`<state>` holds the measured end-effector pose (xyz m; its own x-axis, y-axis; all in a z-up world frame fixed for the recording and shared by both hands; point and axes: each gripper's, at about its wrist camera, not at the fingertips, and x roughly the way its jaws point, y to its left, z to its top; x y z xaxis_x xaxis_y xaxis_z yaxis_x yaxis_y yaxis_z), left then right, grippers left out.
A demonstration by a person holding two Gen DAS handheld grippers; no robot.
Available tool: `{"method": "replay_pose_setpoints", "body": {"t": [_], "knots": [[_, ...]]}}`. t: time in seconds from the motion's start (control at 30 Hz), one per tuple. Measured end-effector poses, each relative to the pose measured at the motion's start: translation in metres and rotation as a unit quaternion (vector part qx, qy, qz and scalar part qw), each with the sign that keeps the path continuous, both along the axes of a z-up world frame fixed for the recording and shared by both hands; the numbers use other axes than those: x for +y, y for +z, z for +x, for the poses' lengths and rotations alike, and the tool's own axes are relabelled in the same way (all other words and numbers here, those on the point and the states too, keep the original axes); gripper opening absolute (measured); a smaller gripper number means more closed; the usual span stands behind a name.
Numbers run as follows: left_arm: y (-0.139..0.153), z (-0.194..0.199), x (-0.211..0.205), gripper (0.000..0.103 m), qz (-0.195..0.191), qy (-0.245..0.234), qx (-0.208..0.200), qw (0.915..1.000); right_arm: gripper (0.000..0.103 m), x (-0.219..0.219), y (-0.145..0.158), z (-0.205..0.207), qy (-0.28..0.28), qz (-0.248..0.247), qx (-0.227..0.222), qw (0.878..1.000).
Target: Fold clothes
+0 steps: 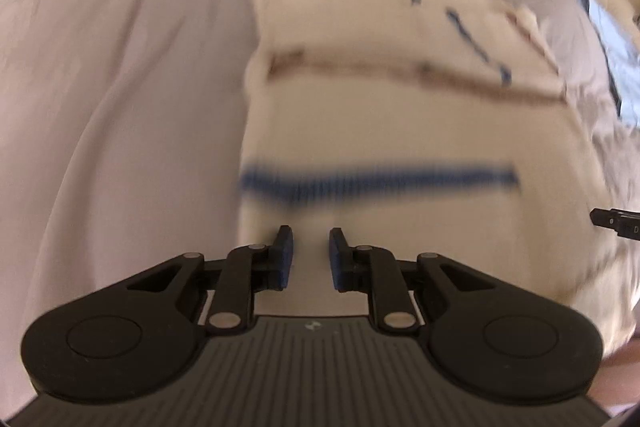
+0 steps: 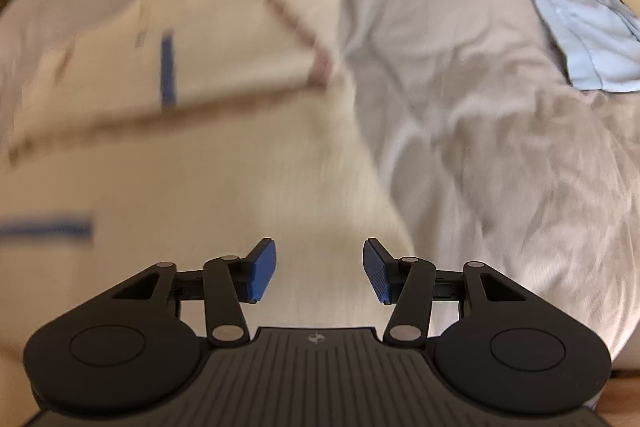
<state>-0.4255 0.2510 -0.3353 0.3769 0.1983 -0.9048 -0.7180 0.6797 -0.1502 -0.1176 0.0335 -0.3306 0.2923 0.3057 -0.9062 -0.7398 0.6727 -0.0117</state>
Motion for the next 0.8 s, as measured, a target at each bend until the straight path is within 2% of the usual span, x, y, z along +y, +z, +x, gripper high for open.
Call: {"method": "replay_pose_setpoints", "body": {"t": [0.2, 0.3, 0.4, 0.47, 0.63, 0.8], "knots": [[0.0, -0.059, -0.063, 0.015, -0.043, 0.058, 0.041, 0.9966, 0.045, -0.074, -0.015, -0.028, 0.0, -0.031, 0.066, 0.997], [0.013, -0.065, -0.09, 0.015, -0.046, 0.072, 0.072, 0.9937, 0.043, -0.11, -0.021, -0.042, 0.001, -0.048, 0.1, 0.994], [0.037, -0.061, -0.105, 0.015, -0.045, 0.083, 0.099, 0.9907, 0.043, -0.123, -0.014, -0.05, 0.007, -0.087, 0.124, 0.988], [0.059, -0.055, -0.115, 0.015, -0.028, 0.081, 0.099, 0.9914, 0.043, -0.129, 0.004, -0.052, 0.013, -0.073, 0.122, 0.99], [0.105, -0.029, -0.13, 0.018, 0.024, 0.062, 0.093, 0.9935, 0.043, -0.128, 0.061, -0.051, 0.037, 0.01, 0.098, 0.994], [0.126, -0.008, -0.147, 0.02, 0.038, 0.04, 0.105, 0.9929, 0.043, -0.132, 0.089, -0.056, 0.042, 0.048, 0.087, 0.994]]}}
